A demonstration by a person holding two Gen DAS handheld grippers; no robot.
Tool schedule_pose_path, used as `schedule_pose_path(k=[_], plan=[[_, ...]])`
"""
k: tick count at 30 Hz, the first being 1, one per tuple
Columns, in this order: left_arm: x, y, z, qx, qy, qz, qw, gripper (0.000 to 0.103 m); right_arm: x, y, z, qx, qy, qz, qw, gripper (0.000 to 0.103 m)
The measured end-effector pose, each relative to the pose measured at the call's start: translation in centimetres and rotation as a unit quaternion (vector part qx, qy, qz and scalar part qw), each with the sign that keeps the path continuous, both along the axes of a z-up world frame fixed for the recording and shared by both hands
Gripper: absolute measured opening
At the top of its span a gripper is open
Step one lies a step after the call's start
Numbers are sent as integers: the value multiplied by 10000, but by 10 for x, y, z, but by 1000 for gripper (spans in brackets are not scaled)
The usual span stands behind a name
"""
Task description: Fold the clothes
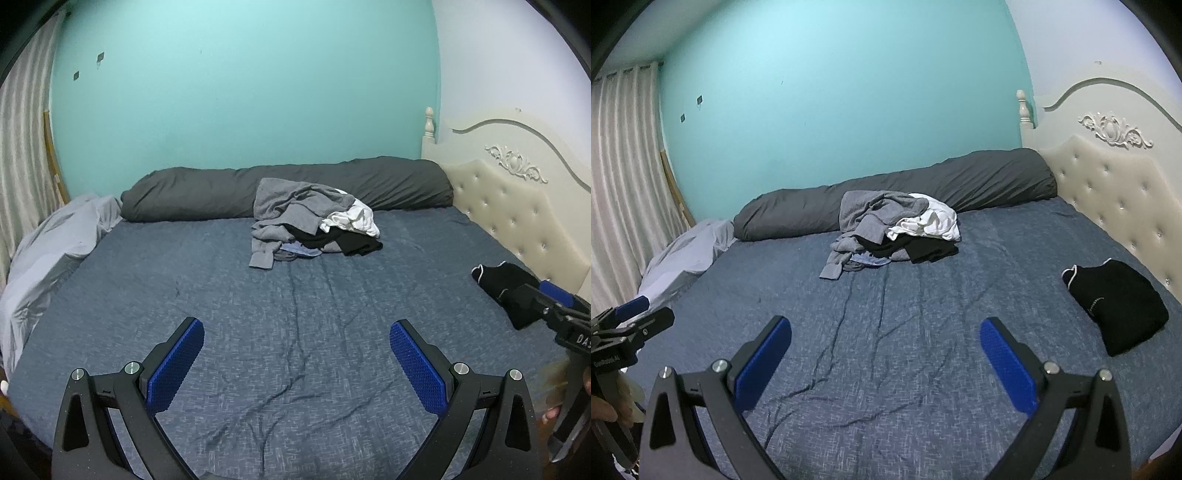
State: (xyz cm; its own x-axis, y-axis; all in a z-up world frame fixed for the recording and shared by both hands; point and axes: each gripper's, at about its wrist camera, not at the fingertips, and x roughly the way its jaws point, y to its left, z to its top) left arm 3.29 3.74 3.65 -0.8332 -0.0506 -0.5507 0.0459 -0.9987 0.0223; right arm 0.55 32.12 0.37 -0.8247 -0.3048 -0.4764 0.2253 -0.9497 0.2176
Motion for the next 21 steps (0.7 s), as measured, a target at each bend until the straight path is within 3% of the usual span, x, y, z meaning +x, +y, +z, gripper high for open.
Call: schedule_pose_path(k=[11,21], plan=[[-2,-9,-9,252,-38,18,9997,103,-2,15,-5,79,-101,-171,9998,103],[-72,-68,-60,857,-239,331,9955,103,-78,-21,-40,275,-479,32,9985,103]])
